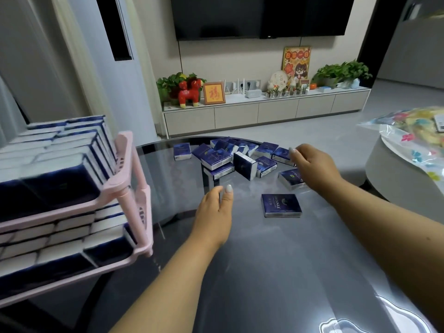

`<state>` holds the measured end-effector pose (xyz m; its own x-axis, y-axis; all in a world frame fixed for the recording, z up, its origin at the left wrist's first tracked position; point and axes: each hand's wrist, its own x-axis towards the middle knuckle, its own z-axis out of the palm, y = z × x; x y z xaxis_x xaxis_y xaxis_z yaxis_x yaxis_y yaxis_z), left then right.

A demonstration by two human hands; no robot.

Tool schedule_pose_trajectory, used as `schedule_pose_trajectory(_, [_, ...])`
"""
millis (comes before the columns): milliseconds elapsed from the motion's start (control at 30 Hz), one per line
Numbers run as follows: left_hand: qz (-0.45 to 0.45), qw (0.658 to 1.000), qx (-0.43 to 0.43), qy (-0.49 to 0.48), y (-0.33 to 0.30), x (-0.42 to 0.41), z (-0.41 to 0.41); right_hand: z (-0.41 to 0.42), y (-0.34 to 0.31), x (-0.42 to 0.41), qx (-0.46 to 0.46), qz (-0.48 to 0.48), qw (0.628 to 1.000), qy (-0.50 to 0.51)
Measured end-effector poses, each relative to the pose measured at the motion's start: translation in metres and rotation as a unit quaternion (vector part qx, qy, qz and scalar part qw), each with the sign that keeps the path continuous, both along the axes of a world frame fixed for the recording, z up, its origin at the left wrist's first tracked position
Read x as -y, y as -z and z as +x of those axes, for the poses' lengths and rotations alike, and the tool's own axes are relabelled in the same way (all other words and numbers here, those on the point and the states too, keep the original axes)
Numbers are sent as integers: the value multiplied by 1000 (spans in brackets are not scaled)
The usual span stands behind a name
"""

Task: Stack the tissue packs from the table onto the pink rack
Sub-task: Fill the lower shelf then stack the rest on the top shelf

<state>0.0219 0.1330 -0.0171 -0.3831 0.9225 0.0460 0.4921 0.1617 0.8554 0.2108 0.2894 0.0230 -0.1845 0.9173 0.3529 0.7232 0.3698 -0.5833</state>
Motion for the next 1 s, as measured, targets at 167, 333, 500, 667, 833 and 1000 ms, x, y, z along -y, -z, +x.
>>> schedule_pose_trajectory(167, [40,998,1,-40,7,-17,-9,-5,9,-69,25,-48,999,4])
schedule_pose_trajectory(333, [68,994,32,-75,8,-24,-14,-19,18,-125,87,-96,991,-23])
schedule_pose_trajectory(500, [79,993,27,-88,10,-25,-13,-42,23,-146,134,-208,963,-102])
schedule_pose_trajectory(667, [77,990,32,-113,7,-23,-15,-47,31,-116,144,-175,962,-155])
schedule_pose_trajectory(833, [84,985,38,-143,5,-23,-16,-49,29,-63,137,-162,946,-247])
schedule_pose_trajectory(1000, [93,983,38,-155,4,-23,-15,-55,21,-11,135,-212,900,-355])
